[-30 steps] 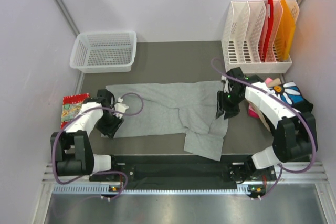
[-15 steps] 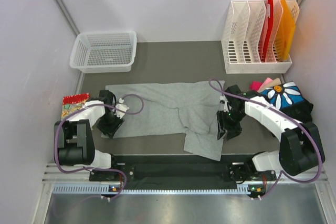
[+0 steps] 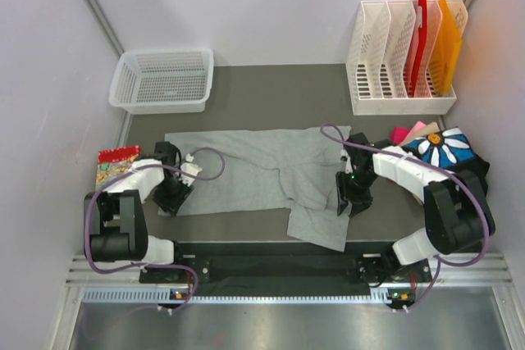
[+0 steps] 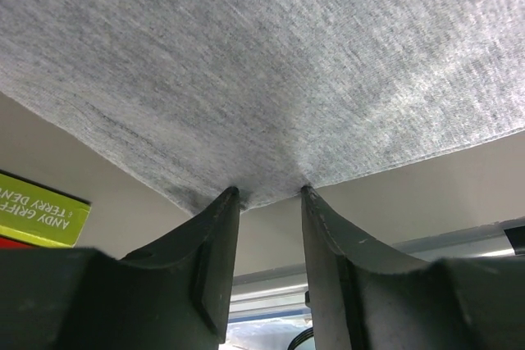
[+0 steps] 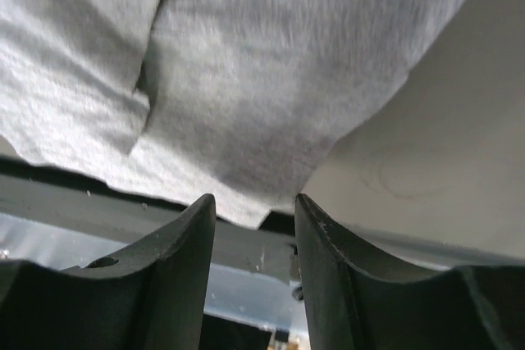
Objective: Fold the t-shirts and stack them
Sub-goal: Fold the tshirt
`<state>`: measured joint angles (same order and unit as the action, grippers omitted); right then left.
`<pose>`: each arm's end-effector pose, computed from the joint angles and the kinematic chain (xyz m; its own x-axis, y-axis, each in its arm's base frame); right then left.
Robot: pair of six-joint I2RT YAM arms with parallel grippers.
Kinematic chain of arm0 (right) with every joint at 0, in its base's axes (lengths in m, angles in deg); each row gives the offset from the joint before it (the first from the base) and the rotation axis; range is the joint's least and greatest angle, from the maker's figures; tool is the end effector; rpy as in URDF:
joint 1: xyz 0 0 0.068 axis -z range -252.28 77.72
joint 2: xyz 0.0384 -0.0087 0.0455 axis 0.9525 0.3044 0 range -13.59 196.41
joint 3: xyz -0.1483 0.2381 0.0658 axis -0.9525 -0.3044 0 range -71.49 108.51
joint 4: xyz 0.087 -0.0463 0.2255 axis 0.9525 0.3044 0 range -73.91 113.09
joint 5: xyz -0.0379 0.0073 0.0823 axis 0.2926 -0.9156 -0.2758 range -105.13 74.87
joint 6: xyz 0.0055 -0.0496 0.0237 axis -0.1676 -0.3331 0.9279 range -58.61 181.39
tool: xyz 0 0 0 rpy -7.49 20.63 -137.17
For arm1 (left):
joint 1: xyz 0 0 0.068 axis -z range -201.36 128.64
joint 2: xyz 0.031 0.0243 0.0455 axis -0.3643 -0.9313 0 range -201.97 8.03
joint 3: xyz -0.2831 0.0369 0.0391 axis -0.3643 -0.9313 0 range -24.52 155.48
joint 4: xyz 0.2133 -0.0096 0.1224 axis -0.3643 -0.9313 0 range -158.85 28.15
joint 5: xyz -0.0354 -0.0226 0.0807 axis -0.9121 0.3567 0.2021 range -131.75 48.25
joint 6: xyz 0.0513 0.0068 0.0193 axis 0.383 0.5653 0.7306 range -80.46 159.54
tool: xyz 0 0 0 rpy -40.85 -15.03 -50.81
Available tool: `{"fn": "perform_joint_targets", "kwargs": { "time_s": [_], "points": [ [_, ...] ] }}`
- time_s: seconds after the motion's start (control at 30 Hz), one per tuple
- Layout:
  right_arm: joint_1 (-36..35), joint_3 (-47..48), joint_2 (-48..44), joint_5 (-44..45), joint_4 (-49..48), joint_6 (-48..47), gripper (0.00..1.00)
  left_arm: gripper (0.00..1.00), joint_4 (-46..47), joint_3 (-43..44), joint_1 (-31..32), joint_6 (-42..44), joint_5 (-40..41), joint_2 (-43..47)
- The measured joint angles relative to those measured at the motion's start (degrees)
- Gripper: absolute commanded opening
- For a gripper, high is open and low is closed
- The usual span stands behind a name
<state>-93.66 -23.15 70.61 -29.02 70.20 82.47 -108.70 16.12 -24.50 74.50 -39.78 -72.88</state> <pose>0.1943 0.0858 0.1961 -0.9962 -0.0151 0.0858 0.0046 0.9745 0.2241 0.1943 0.0119 0.1764 -0.8495 0.5271 -0.0215 0.5253 0.8490 0.0571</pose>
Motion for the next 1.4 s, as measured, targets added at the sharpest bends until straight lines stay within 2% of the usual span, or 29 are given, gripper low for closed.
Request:
{"fn": "perform_joint_targets", "kwargs": {
  "time_s": [0.27, 0.37, 0.4, 0.53, 0.6, 0.63, 0.83, 1.1, 1.4],
  "points": [
    [-0.8, -5.6, -0.5, 2.8, -6.2, 3.6, 0.38, 0.33, 0.4, -0.8, 0.0, -0.6, -0.6, 0.9],
    [-1.6, -6.8, -1.3, 3.8, -7.5, 5.0, 0.29, 0.27, 0.4, -0.8, 0.0, -0.9, -0.7, 0.9],
    [-1.9, -7.1, -1.6, 3.9, -7.9, 5.6, 0.23, 0.22, 0.3, -0.8, 0.0, -1.0, -0.9, 0.9],
    [-2.6, -7.6, -2.1, 4.3, -8.5, 6.8, 0.08, 0.07, 0.4, -0.9, 0.0, -1.4, -0.8, 0.9],
    [-2.8, -7.6, -2.1, 4.5, -9.0, 7.0, 0.01, 0.03, 0.5, -0.9, 0.0, -1.6, -0.5, 0.9],
    [-3.0, -7.5, -2.1, 4.5, -9.0, 7.2, 0.00, 0.00, 0.6, -0.8, 0.0, -1.6, -0.5, 0.9],
    [-3.3, -4.3, -4.5, 5.0, -6.1, 7.2, 0.00, 0.00, 0.4, -0.5, 0.0, -1.6, -0.4, 0.9],
    [-3.3, 4.3, -11.6, 5.1, 2.6, 7.2, 0.00, 0.00, -0.2, 2.2, 0.0, 0.8, -0.9, 2.6],
    [-3.4, 8.3, -15.0, 3.1, 13.5, 7.5, 0.00, 0.01, -9.6, 9.0, 0.0, 7.5, -2.1, 9.6]
  ]
}}
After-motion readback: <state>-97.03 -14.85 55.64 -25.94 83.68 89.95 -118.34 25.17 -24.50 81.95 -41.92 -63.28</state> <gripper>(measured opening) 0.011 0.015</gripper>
